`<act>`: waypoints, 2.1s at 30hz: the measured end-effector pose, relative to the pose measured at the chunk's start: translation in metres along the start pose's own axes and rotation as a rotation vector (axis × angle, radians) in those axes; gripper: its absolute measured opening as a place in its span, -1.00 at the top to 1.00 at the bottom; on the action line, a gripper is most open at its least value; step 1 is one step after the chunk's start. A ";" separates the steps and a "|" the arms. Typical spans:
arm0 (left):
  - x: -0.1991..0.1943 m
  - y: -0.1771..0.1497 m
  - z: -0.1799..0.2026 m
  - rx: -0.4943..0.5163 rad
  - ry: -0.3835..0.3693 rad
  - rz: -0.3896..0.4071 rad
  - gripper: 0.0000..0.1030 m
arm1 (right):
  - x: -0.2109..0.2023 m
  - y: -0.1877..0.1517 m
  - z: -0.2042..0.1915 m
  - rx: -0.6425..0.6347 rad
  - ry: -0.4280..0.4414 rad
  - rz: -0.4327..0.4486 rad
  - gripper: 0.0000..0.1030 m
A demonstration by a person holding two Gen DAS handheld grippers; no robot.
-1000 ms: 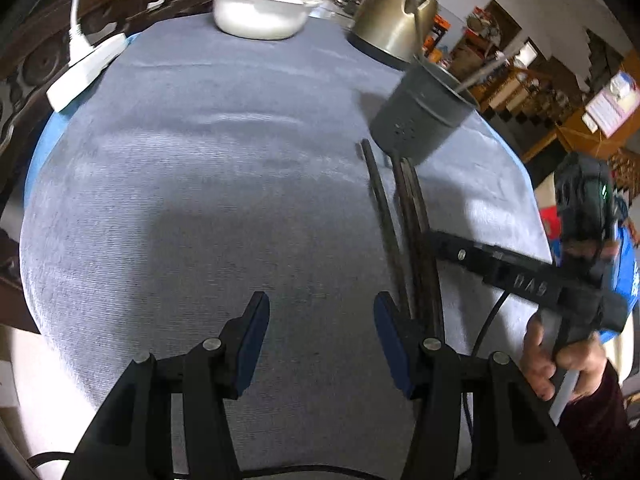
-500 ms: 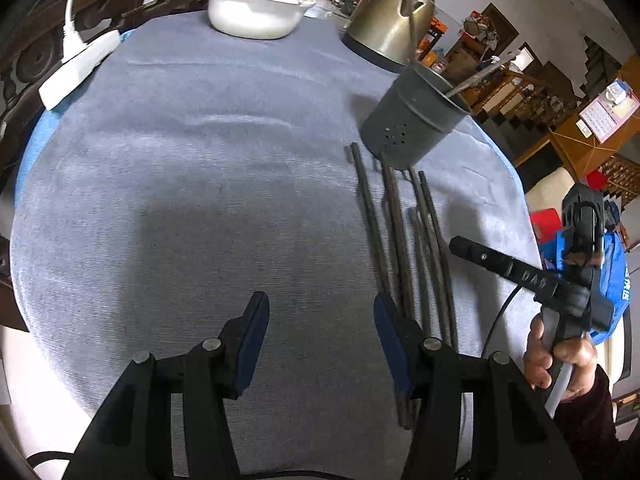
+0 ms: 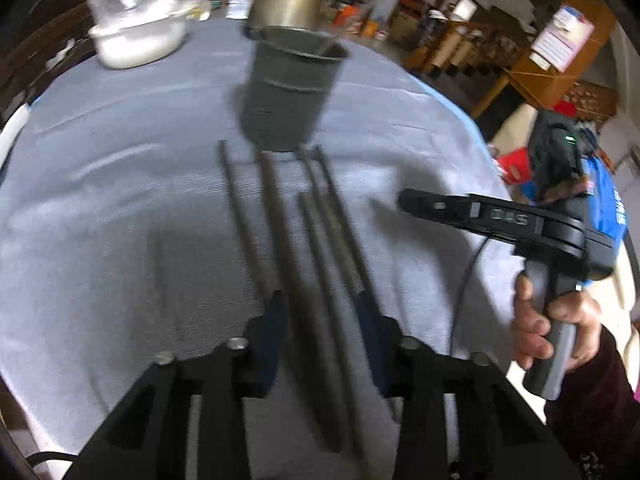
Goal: Organize utensils
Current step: 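Return the right gripper to the remaining utensils and close on one, then lift the second utensil with the right gripper over the grey cup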
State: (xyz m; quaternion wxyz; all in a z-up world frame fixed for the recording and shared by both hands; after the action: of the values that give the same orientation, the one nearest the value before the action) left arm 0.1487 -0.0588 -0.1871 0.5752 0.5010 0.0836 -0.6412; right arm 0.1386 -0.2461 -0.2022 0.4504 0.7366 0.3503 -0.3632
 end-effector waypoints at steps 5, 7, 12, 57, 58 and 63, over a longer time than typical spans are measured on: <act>0.014 0.005 0.006 0.026 -0.030 -0.040 0.75 | 0.002 -0.002 0.007 0.052 0.052 -0.013 0.44; 0.024 0.010 0.004 0.009 -0.036 -0.064 0.76 | 0.005 -0.003 0.008 0.061 0.061 -0.020 0.45; 0.039 0.013 -0.003 0.002 -0.006 -0.133 0.76 | 0.003 -0.004 0.012 0.079 0.081 -0.022 0.44; -0.078 0.067 -0.024 -0.028 0.007 0.185 0.87 | 0.046 0.020 -0.065 -0.152 -0.101 -0.109 0.65; -0.081 0.068 -0.026 -0.027 0.010 0.194 0.87 | 0.045 0.019 -0.062 -0.150 -0.104 -0.113 0.65; -0.090 0.073 -0.029 -0.038 0.008 0.226 0.87 | 0.046 0.022 -0.058 -0.138 -0.139 -0.138 0.65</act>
State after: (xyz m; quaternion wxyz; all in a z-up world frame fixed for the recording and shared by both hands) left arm 0.2097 -0.0037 -0.1009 0.6531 0.4987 0.0410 -0.5684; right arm 0.1920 -0.1918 -0.2132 0.4974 0.6508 0.3922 -0.4186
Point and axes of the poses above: each gripper's, at about its wrist camera, not at the fingertips, and x roughly the way its jaws point, z to its right, y to its top, the point moved 5 cm from there along x, roughly the way its jaws point, and after that the axes turned 11 degrees about -y, right-handed, at the moved point
